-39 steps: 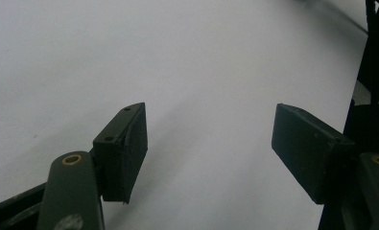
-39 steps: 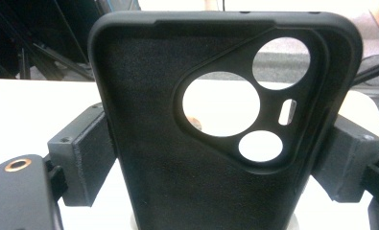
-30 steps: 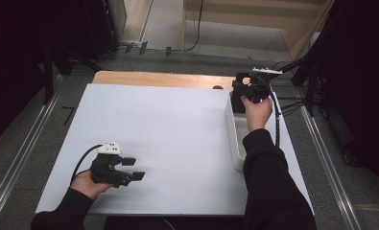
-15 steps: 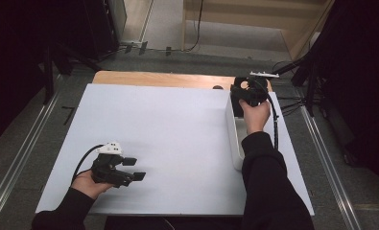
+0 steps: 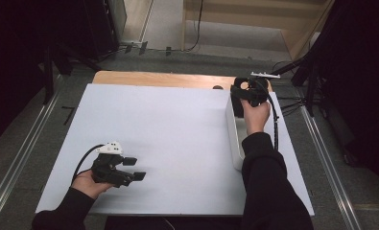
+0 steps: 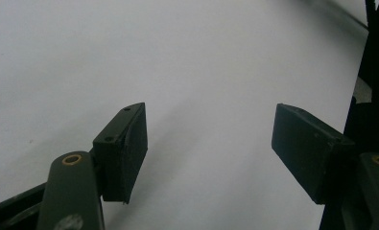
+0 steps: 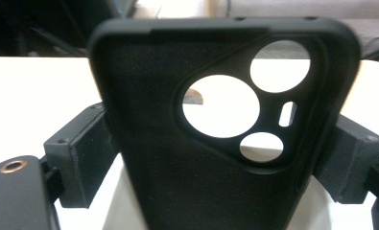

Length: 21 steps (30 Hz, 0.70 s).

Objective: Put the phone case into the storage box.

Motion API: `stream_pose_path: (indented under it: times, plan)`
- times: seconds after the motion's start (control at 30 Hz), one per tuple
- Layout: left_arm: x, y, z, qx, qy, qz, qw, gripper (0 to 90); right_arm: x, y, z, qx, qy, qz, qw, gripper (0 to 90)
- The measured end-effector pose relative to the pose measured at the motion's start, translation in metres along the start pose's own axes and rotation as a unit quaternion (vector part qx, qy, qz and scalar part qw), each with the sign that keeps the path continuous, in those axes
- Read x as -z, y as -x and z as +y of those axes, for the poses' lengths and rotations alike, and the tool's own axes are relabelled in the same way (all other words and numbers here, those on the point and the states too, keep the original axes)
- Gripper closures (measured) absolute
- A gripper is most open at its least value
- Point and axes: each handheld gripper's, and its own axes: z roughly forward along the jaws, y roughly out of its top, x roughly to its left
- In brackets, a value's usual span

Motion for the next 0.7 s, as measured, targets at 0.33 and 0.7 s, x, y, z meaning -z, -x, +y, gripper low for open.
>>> stream_pose_path:
  times: [0.33,0.7]
  plan:
    - [-0.0008,-0.0001,0.0001,0.001,-0.001,0.002,1.0,28.6,0.0025,0.0044,0.0023,-0.012,0.007,0.019,0.9997,2.4]
    - [-0.0015,-0.0001,0.0003,0.003,-0.002,0.001,1.0,28.6,0.0079,0.0044,0.0071,-0.004,0.012,0.01,0.9999,2.5]
